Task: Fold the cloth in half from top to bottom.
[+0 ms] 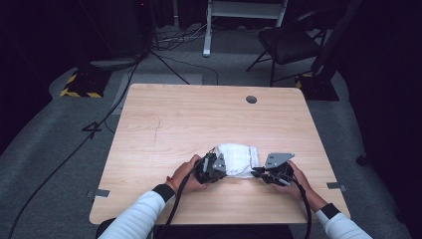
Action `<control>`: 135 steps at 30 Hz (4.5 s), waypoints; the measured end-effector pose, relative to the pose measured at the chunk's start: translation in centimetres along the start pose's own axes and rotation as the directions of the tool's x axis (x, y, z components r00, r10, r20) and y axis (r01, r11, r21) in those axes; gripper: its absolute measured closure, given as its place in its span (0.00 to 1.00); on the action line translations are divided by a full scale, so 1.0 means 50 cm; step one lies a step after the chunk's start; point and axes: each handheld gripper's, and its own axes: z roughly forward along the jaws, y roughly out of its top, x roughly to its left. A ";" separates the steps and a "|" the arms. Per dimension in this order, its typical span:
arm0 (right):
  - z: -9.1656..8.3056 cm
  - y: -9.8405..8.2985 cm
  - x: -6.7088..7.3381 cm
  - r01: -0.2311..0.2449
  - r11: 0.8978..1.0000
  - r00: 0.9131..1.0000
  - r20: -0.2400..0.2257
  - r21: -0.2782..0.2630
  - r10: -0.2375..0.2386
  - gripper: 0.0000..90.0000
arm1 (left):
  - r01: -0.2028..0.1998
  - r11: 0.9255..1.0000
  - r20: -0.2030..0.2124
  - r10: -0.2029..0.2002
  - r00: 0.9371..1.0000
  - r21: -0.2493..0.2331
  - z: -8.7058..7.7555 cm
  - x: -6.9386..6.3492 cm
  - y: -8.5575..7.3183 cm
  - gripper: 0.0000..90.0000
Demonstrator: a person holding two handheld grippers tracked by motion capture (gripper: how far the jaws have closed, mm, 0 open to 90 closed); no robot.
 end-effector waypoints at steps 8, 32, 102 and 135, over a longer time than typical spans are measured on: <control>-0.020 0.007 -0.004 -0.019 0.999 1.000 0.008 -0.027 0.019 0.73 | 0.021 0.999 -0.033 -0.022 0.999 -0.036 -0.025 -0.002 0.005 0.87; -0.080 0.002 0.001 -0.062 0.998 0.986 0.154 -0.016 0.064 0.28 | 0.117 0.991 -0.194 -0.128 0.973 -0.067 -0.107 -0.020 -0.051 0.27; -0.224 -0.273 -0.055 -0.411 0.909 0.846 0.339 -0.077 0.411 0.27 | 0.448 0.887 -0.337 -0.459 0.822 -0.114 -0.253 -0.010 -0.382 0.21; -0.223 -0.285 -0.061 -0.453 0.884 0.810 0.358 -0.120 0.464 0.22 | 0.502 0.845 -0.320 -0.534 0.782 -0.183 -0.254 -0.017 -0.403 0.19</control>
